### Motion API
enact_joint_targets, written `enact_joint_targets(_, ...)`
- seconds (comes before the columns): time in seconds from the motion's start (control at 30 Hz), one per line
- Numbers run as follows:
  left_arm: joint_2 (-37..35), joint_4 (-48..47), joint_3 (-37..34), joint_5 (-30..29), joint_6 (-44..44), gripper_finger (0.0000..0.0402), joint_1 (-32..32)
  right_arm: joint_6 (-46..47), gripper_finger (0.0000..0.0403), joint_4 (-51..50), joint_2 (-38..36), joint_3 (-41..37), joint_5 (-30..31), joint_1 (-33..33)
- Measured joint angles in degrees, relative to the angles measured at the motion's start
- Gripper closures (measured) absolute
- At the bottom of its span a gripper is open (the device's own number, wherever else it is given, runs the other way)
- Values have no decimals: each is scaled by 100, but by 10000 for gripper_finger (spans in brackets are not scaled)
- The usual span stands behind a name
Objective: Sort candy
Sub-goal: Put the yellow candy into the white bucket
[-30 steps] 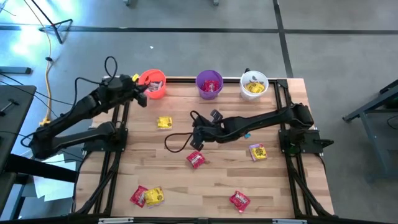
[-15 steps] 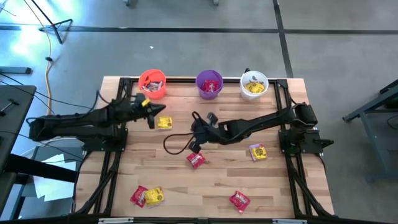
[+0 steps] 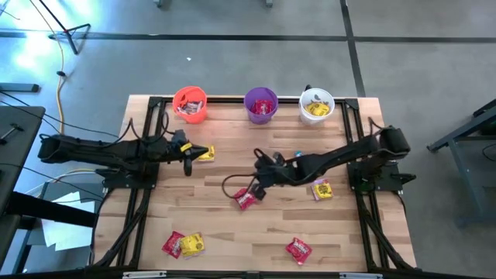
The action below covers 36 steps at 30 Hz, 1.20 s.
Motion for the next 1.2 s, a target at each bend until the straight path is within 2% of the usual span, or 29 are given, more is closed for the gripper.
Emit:
enact_joint_targets(0.13,28,-14,-3,5,0,401,-159,589,403,-296,-564,-633,-542,102)
enact_joint_targets(0.43,161,-131,-8,-8,-248,401,-231,2643,403,-2562,-1658,-1507,-1492,837)
enact_joint_targets(0.57,246,-131,-8,-104,-254,401,-231,3439,396,-2858,-1891,-1854,-1744,1127)
enact_joint_targets(0.7,325,-109,-8,-195,-274,401,-231,3913,360,-2841,-1913,-2165,-1830,1359)
enact_joint_targets(0.9,453,-96,-8,-249,-457,401,-231,4581,265,-2986,-1913,-2726,-1857,1426)
enact_joint_targets(1.0,518,-102,-8,-249,-457,401,-231,4703,231,-2927,-1913,-2959,-1848,1419)
enact_joint_targets(1.2,585,-84,-8,-255,-510,401,-231,4708,215,-2760,-1906,-3257,-1754,1419)
